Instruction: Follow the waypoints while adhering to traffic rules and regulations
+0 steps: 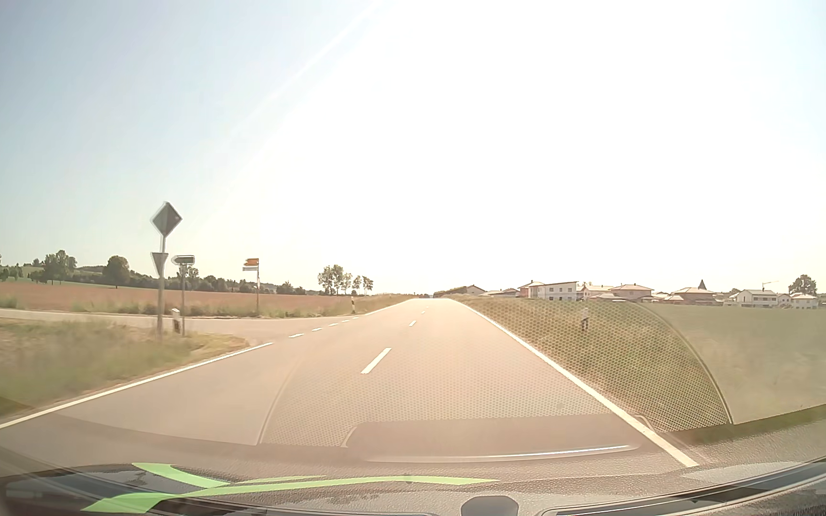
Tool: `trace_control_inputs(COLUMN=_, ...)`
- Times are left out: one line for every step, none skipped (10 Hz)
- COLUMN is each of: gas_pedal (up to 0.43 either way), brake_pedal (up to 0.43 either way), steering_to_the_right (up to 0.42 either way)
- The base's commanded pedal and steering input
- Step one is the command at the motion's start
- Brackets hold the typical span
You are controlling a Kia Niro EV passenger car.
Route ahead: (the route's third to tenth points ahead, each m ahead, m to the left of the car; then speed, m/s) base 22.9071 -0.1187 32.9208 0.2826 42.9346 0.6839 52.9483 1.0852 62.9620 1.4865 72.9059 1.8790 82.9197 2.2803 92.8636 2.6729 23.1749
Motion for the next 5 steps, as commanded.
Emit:
trace_control_inputs(gas_pedal=0.197, brake_pedal=0.0, steering_to_the_right=-0.001)
trace_control_inputs(gas_pedal=0.209, brake_pedal=0.0, steering_to_the_right=-0.001)
trace_control_inputs(gas_pedal=0.209, brake_pedal=0.0, steering_to_the_right=-0.001)
trace_control_inputs(gas_pedal=0.228, brake_pedal=0.0, steering_to_the_right=-0.001)
trace_control_inputs(gas_pedal=0.24, brake_pedal=0.0, steering_to_the_right=-0.001)
